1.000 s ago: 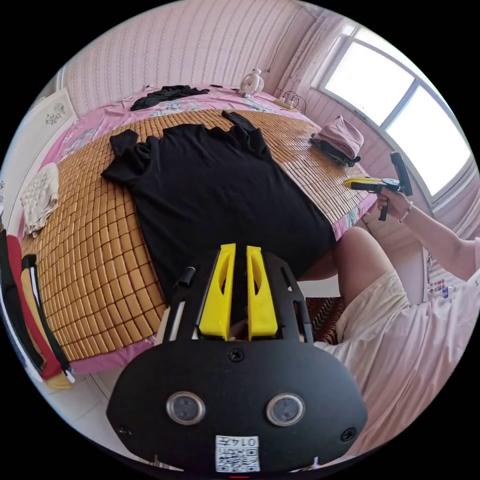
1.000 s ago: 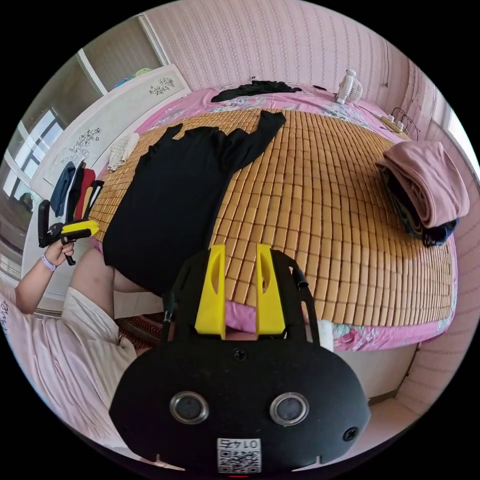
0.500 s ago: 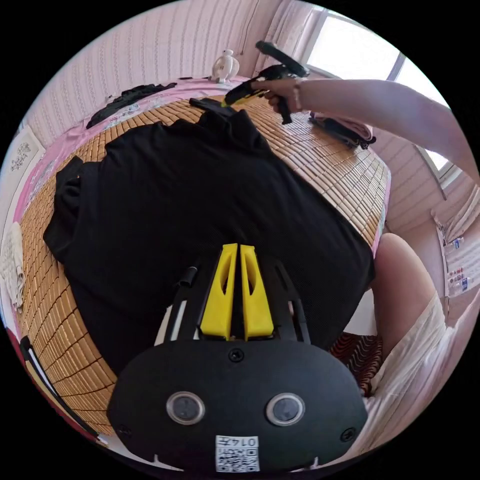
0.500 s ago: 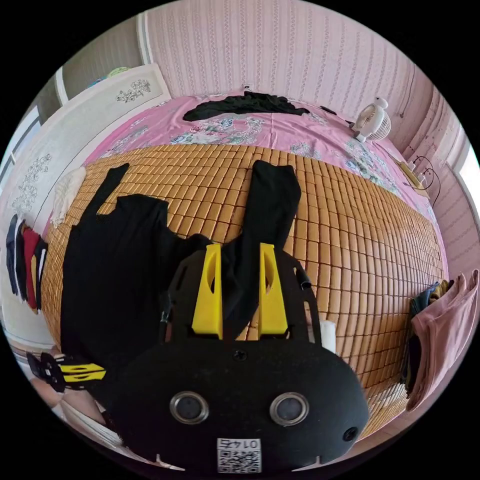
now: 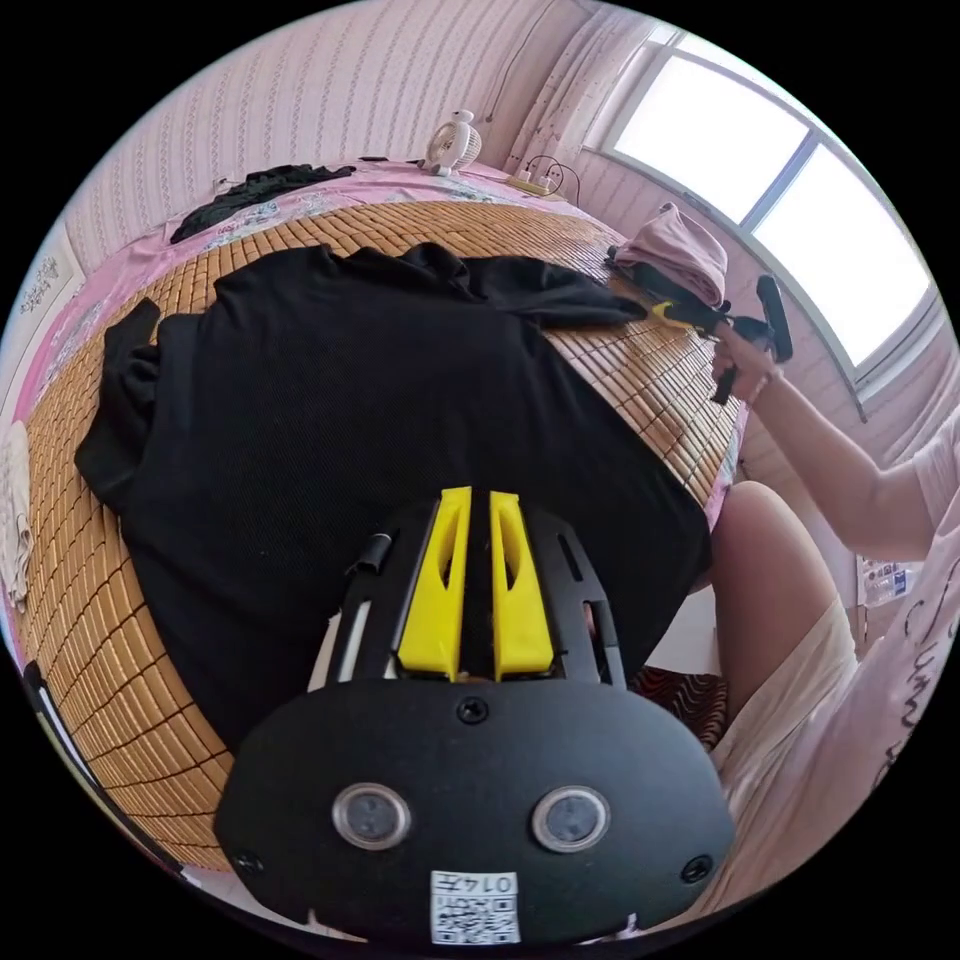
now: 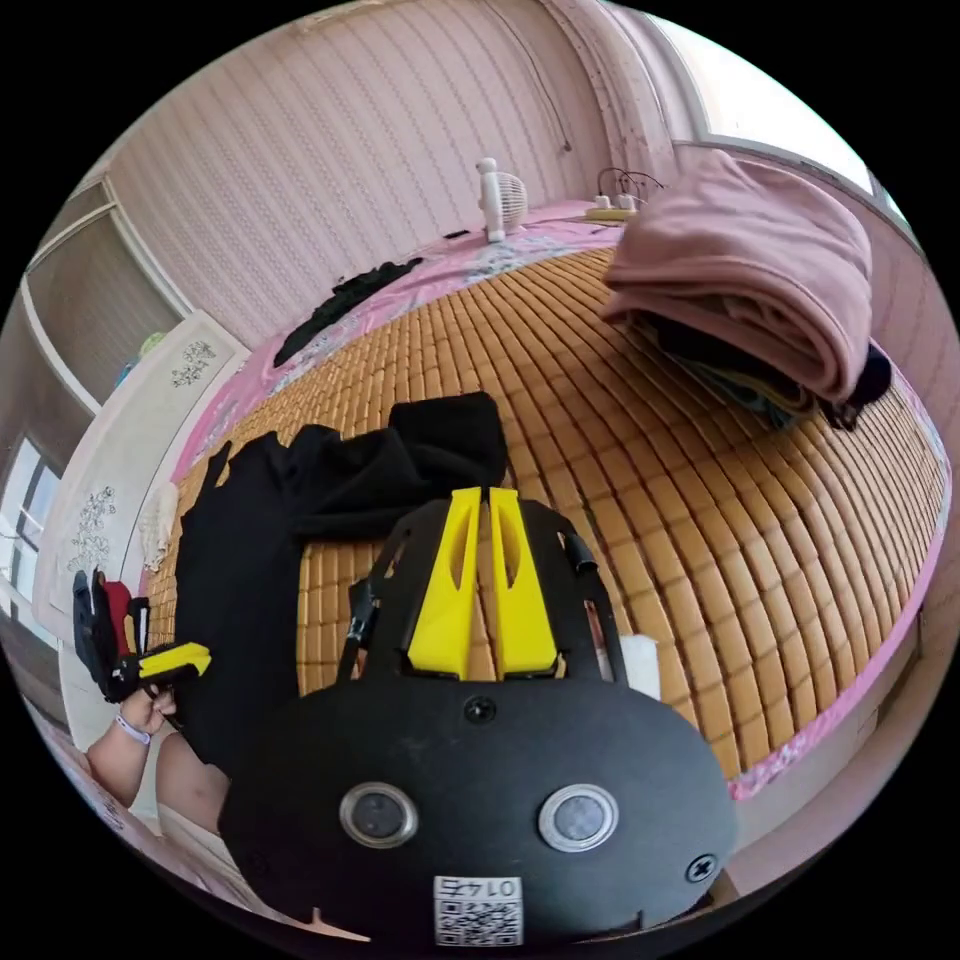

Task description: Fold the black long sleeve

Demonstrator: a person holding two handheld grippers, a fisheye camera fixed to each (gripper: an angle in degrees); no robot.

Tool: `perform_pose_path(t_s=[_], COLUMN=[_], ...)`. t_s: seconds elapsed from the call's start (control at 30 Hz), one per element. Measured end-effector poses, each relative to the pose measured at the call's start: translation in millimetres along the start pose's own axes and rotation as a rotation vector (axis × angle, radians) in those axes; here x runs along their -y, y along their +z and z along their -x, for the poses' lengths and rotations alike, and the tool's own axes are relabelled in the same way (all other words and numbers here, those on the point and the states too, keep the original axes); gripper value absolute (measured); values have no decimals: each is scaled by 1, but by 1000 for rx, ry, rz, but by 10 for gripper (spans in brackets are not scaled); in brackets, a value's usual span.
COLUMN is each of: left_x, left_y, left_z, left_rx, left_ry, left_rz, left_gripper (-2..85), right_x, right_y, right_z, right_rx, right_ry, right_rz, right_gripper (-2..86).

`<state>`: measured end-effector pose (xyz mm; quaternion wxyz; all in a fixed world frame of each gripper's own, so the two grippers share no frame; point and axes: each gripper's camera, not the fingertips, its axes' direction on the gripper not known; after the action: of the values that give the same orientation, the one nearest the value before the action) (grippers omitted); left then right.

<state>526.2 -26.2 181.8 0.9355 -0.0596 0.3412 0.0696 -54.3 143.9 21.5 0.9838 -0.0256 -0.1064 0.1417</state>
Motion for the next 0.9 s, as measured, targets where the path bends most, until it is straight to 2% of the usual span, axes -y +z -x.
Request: perform_pose_path(t_s=[0.13,0.33,0.43,0.5,0.67,0.8,0.9], left_x=[26,89,120,136,184,212,228], left_y=[15,55,80,98,147,175,204], left_z=[-19,-64,-88,-102,-141,-174,-204], left_rx=[-3,-7,-13,-23,-71,-90,-98], left_ry=[54,163,196,212,252,299,342], left_rz=[-11,-33,-39,-42,-43,-49,-28], left_gripper=[41,42,43,44,45,46,47], right_x=[3,38,47,52,61,36,24], right_y=[-30,-14,1,-20,-119,-198,-222], right_z=[18,64,72,68,4,-92,-119], right_rx=[-46,-48,-53,-32,207,386,360], right_ry=[-154,-305,-353,-356,-358,-201,-113], right_rz=[-12,-7,91,27,-62,-200,-285], right_gripper=[46,84,65,31,10,49,93])
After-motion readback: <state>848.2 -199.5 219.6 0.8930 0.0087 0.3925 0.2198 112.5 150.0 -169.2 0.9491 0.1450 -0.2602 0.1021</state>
